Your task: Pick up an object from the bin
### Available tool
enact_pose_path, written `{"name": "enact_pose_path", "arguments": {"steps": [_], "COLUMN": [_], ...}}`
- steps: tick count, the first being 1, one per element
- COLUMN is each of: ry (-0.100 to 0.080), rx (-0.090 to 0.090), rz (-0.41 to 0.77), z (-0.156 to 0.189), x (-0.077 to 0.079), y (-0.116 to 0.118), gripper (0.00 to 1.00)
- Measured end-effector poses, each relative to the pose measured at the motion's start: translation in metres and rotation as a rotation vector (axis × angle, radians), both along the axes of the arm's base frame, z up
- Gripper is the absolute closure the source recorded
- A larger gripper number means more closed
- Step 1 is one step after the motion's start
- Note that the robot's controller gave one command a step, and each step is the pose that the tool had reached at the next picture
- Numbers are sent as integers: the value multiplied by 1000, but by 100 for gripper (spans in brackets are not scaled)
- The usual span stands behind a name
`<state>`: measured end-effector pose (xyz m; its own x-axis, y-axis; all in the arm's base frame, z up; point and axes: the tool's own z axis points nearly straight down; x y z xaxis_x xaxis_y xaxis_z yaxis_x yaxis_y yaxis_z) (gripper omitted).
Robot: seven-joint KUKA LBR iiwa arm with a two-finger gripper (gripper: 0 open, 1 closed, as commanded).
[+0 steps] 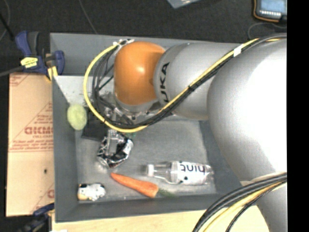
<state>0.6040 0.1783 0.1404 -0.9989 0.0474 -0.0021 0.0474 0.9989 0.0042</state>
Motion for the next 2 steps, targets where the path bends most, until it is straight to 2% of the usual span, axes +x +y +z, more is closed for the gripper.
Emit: {"name": "enact_pose_path", "arguments": {"steps": [1,2], "ry": [0,0], "rx": [-2,-2], "rz": [26,33], "z": [-18,-19], "x": [-17,-20], "y": [-17,-23], "gripper": [0,0]}}
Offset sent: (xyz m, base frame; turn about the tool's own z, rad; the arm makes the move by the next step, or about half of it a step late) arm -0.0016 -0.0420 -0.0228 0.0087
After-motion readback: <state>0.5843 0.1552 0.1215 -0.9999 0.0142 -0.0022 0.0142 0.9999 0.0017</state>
